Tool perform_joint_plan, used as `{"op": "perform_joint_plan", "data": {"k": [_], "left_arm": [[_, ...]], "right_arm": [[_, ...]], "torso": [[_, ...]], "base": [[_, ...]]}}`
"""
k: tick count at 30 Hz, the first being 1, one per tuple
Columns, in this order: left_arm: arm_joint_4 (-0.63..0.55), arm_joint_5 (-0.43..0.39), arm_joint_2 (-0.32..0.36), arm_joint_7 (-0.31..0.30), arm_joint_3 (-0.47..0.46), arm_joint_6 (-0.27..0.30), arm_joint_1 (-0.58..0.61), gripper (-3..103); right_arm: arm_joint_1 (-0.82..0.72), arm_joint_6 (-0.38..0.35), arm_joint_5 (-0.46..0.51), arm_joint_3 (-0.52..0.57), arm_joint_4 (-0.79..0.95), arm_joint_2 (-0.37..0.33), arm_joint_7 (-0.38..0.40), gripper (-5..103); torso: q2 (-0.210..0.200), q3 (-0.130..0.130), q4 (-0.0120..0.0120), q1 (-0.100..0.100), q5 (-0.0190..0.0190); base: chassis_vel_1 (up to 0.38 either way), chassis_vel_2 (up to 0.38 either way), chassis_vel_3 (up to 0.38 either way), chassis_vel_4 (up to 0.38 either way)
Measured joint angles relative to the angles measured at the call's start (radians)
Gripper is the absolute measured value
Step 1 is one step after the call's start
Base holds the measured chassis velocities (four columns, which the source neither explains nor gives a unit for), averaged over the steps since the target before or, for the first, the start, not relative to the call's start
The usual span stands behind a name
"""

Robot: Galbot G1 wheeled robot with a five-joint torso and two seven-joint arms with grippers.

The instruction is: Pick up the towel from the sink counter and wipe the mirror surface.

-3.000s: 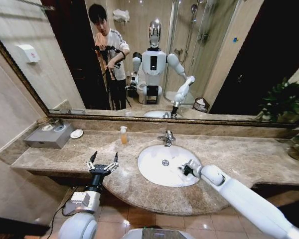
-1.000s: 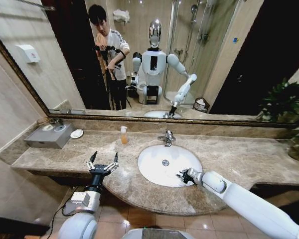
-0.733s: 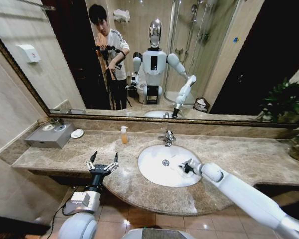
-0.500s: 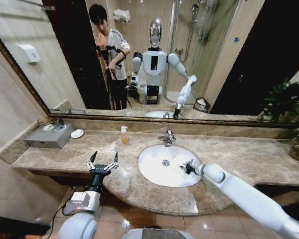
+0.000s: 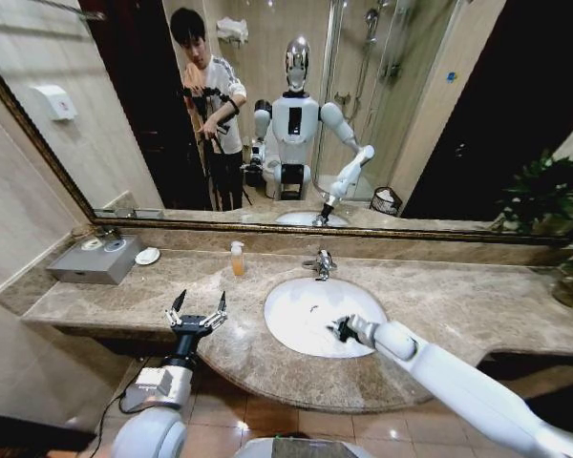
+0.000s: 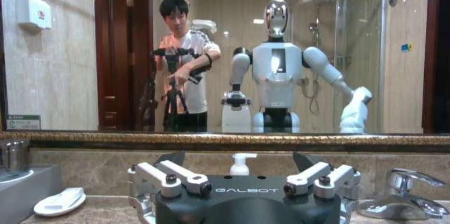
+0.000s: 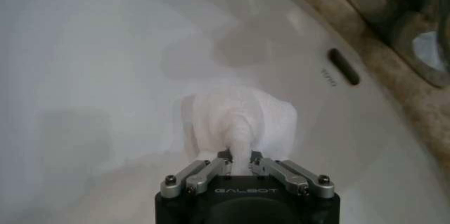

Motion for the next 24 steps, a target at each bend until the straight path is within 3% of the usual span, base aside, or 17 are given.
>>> {"op": "perform_joint_plan", "data": {"k": [4,13,24], "left_arm": [[0.0,0.0,0.0,0.0,0.0,0.0,0.0,100],[0.0,0.0,0.0,0.0,0.0,0.0,0.0,100],[0.0,0.0,0.0,0.0,0.0,0.0,0.0,100]], "right_arm": [[-0.01,0.024,-0.011,0.002,0.003,0.007,0.016,9],[-0.08,-0.035,0.03,-0.051,0.225,-0.069,0.023,9],[0.027,-0.03,0.002,-0.038,0.021,0.04,0.024,9]], "torso": [[0.0,0.0,-0.0002,0.0,0.0001],[0.0,0.0,-0.0006,0.0,0.0],[0.0,0.0,-0.0001,0.0,0.0001]], "base": [[0.0,0.0,0.0,0.0],[0.0,0.0,0.0,0.0],[0.0,0.0,0.0,0.0]]}}
